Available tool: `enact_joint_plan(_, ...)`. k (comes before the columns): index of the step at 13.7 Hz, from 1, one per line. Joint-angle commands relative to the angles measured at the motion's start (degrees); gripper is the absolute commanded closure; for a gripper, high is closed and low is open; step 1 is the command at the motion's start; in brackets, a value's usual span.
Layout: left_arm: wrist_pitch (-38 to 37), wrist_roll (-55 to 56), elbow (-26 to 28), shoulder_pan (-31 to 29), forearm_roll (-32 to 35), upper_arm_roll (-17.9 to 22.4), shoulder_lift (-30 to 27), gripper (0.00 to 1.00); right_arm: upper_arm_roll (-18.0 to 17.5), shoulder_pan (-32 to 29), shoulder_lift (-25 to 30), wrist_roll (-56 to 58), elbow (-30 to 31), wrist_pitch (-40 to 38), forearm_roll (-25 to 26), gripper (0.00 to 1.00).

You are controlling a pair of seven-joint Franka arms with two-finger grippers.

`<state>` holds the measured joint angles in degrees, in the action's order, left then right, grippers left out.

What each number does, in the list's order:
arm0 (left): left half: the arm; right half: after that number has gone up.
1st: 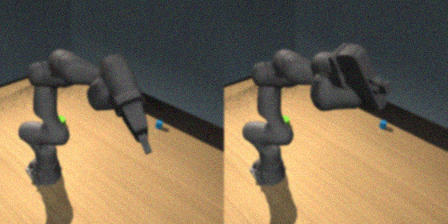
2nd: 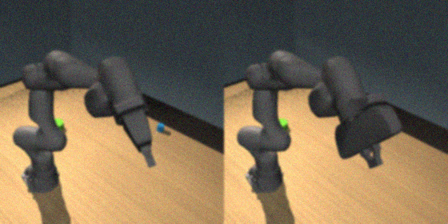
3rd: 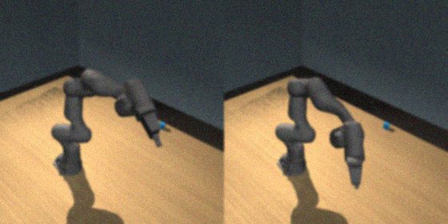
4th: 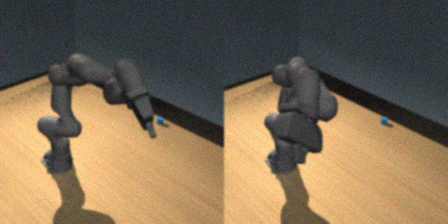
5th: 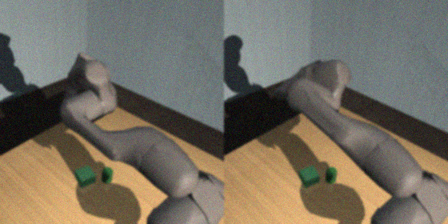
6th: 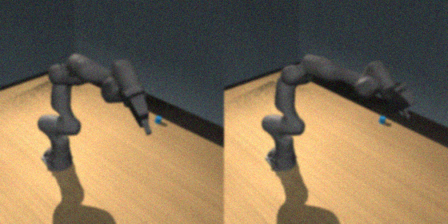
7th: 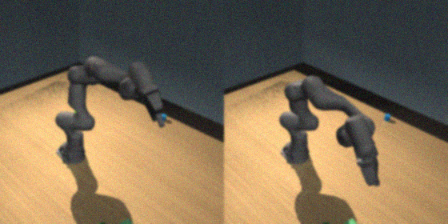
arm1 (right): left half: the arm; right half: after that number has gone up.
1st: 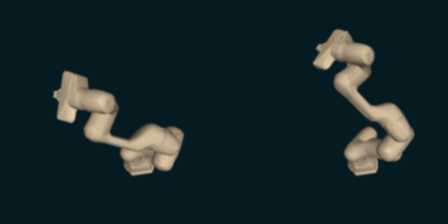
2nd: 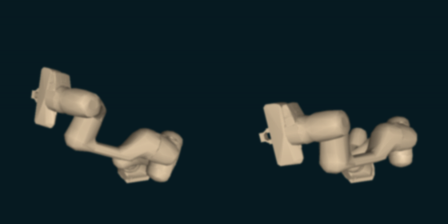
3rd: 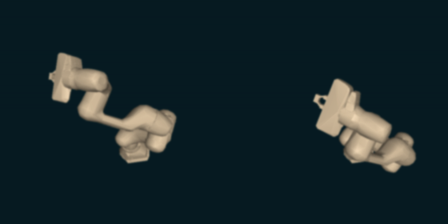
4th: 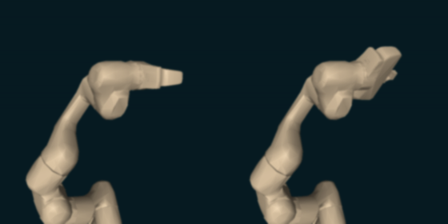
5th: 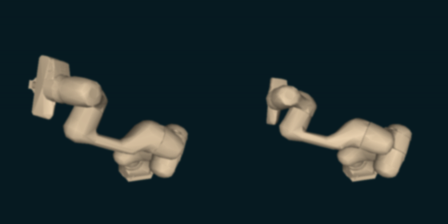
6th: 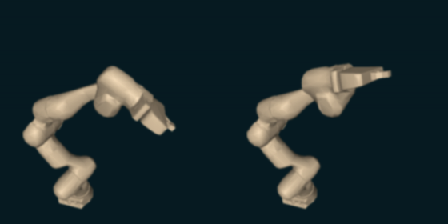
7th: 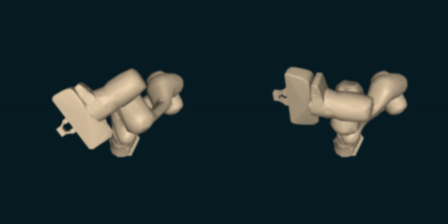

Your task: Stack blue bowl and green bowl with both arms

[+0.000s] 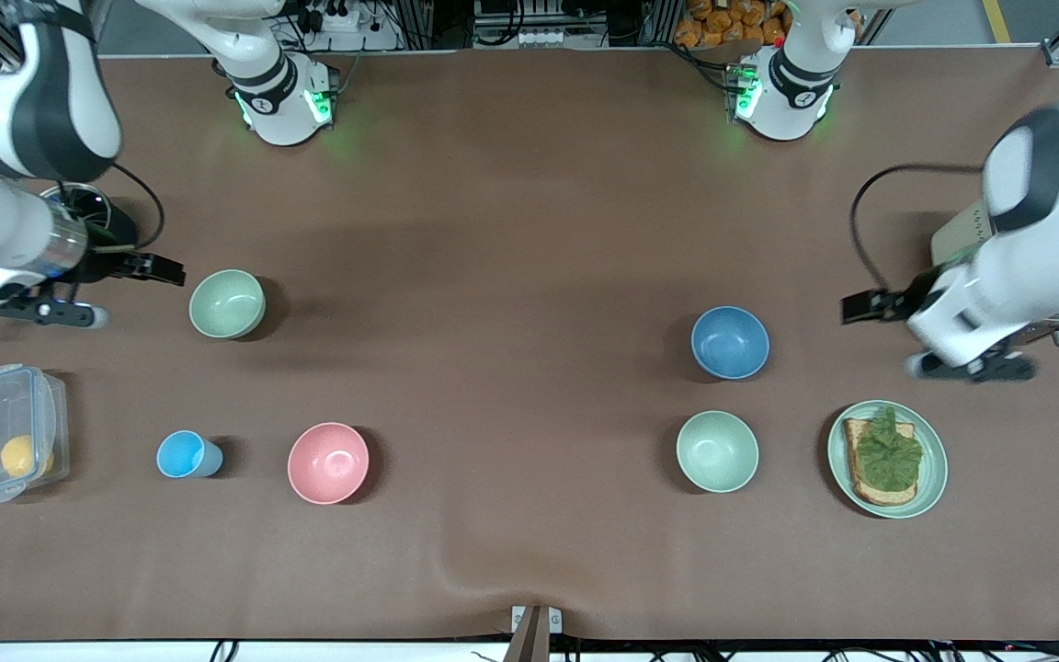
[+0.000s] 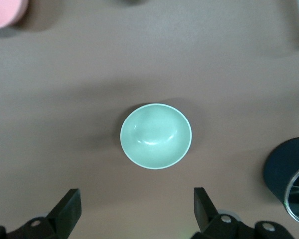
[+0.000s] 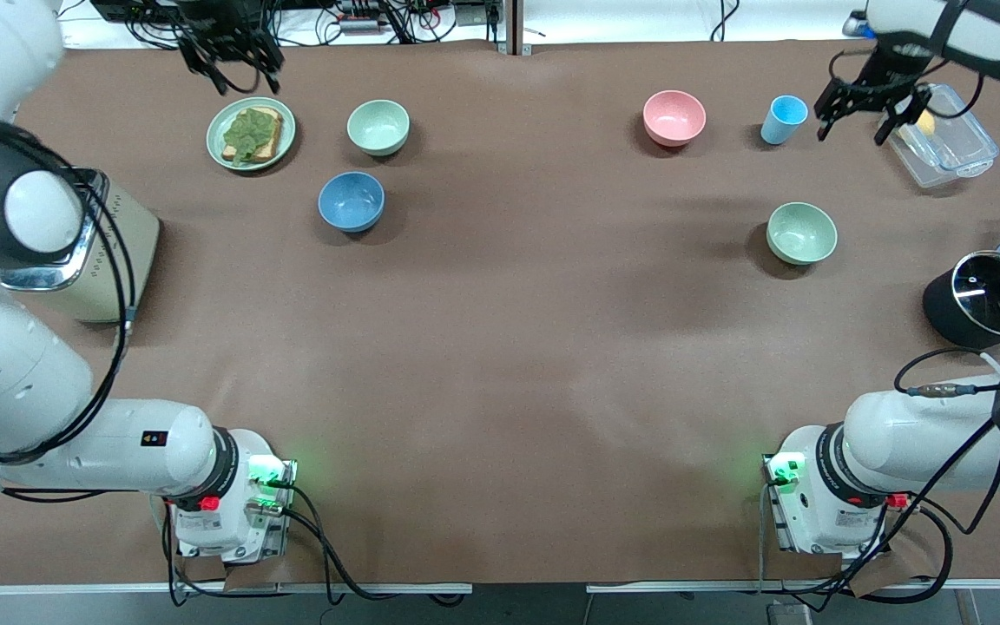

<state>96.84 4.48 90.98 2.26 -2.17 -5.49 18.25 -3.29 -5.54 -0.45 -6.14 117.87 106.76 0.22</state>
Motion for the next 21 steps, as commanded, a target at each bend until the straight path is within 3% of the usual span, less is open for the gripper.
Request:
enact_joint_plan(1, 1.24, 0.79, -0.19, 2.03, 0.05, -0.22, 6.95, 0.00, -0.40, -0.17, 2.74, 0.69, 6.92, 5.46, -0.93, 0.00)
enact_joint_plan(3, 4.56, 0.88, 1.47, 3.36, 0.23, -0.22, 10.13, 0.00, -0.40, -0.17, 2.56, 1.48, 9.38, 8.36, -0.75, 0.00)
enact_joint_plan(6, 12.29, 0.88, 7.53, 3.54, 0.24, -0.22, 10.31, 0.00, -0.31, -2.45, 1.51, 5.70, 13.51, 15.99, -0.49, 0.00)
enact_joint_plan(10, 22.15, 0.88, 13.35, 3.45, 0.24, -0.22, 12.41, 0.00, -0.31, -3.60, -1.03, 5.79, 15.98, 19.88, -0.57, 0.00)
enact_joint_plan(14, 21.81, 0.97, 13.87, 3.45, 0.24, -0.22, 14.01, 0.00, -0.31, -6.05, -4.02, 9.02, 21.16, 31.03, -0.40, 0.00)
enact_joint_plan(19, 21.54, 1.23, 15.46, 3.36, 0.24, -0.22, 13.13, 0.00, -0.40, -9.31, -8.07, 13.44, 21.26, 35.35, -0.40, 0.01)
enact_joint_plan(21, 21.54, 2.28, 15.46, 3.54, 0.24, -0.22, 13.13, 0.00, -0.40, -9.49, -9.38, 13.44, 21.43, 36.75, -0.40, 0.16)
